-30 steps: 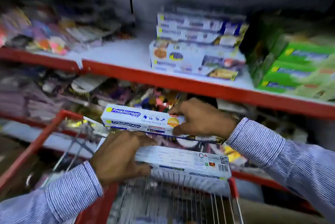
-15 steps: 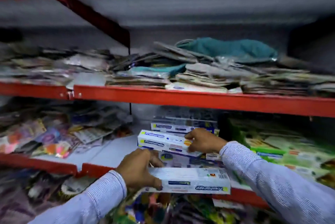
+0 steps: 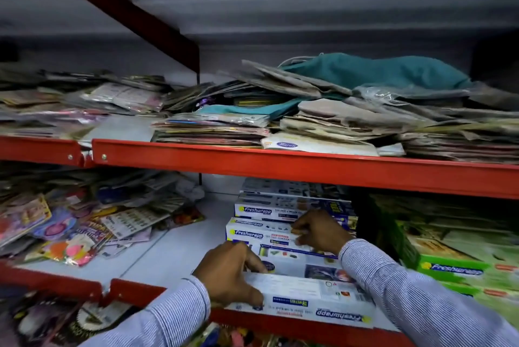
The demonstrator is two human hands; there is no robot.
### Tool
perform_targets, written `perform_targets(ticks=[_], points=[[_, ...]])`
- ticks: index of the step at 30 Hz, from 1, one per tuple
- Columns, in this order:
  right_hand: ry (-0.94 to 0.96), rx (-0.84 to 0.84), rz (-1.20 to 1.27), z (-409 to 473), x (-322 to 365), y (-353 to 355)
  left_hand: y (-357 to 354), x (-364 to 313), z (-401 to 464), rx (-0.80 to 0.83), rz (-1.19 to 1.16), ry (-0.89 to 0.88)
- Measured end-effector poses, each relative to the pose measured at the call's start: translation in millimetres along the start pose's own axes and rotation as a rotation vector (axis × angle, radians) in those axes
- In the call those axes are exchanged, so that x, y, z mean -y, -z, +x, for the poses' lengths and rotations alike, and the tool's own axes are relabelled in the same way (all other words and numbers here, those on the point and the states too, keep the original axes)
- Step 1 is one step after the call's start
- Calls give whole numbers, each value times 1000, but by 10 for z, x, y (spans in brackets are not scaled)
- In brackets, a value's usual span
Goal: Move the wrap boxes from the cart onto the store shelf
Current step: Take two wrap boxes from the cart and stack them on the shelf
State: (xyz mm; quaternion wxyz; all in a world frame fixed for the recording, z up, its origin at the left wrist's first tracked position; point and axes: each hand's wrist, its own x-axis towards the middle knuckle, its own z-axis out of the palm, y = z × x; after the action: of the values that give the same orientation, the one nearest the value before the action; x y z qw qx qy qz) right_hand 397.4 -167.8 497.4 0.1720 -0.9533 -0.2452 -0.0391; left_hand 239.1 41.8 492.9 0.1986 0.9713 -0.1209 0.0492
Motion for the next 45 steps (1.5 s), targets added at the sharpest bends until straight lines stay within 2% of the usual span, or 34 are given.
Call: perform_targets(ticks=[3, 8, 15, 18, 21, 25, 36, 38, 40, 45], points=[[8, -85, -51, -34, 43, 55, 30, -15, 124, -5, -13, 2], [129, -70, -16, -50, -49, 184, 135, -86, 445, -40, -6, -3], [99, 19, -16, -374, -78, 385, 42, 19, 877, -159, -38, 14], [91, 49, -28, -474, -204, 274, -123, 56, 900, -222, 34, -16], [97, 0, -96, -540, -248, 206, -283, 103, 865, -281, 219, -46], [100, -20, -95, -542, -224, 182, -431, 213, 868, -302, 100, -50], [20, -16, -120, -640, -170, 103, -498, 141, 776, -293, 198, -80], [45, -50, -177, -747, -137, 64, -559, 123, 676, -337, 348, -88], [92, -157, -239, -890, -98, -10, -646, 87, 513, -431, 439, -108], [105, -453, -227, -1502, 71, -482, -1021, 15, -248, -482, 450, -111]])
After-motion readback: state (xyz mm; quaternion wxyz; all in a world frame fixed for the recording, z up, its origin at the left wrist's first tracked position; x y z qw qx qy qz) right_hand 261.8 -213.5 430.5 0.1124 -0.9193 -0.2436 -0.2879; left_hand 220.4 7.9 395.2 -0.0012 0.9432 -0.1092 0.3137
